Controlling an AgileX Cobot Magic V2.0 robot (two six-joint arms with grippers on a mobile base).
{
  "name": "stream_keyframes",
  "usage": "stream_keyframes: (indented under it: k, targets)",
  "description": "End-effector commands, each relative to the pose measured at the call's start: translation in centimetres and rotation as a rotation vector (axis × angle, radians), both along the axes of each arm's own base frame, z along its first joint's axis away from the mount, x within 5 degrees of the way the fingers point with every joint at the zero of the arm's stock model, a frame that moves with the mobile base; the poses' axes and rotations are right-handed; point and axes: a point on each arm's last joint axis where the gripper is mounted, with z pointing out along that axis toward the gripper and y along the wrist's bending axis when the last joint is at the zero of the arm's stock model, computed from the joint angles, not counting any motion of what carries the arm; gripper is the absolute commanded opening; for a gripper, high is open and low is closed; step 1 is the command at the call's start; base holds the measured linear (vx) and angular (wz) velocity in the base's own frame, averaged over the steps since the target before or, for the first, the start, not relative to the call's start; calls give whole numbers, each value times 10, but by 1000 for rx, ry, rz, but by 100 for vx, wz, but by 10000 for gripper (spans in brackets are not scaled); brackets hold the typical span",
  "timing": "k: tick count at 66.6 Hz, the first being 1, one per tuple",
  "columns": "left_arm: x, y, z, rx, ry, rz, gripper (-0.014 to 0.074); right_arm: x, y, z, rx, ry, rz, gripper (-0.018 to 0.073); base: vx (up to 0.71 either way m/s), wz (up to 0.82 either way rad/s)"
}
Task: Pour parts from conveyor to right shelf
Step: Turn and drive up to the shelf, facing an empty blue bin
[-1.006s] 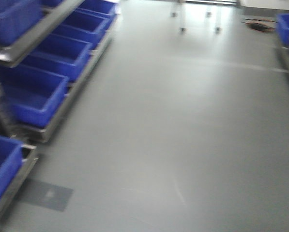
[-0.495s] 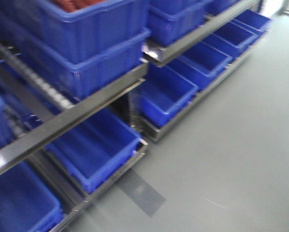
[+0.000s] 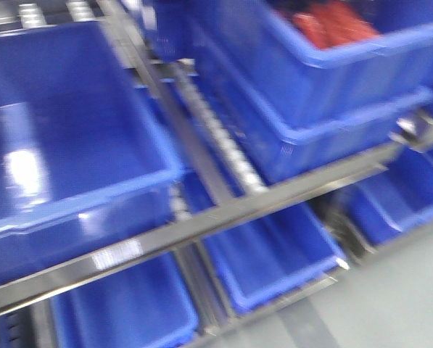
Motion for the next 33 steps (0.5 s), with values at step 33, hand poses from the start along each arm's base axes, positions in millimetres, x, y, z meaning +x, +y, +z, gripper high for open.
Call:
stream_keyframes:
  k: [33]
  targets:
    - [-1, -1, 14, -16, -109, -7, -6, 1, 0, 15, -3, -95, -5, -5, 15, 55]
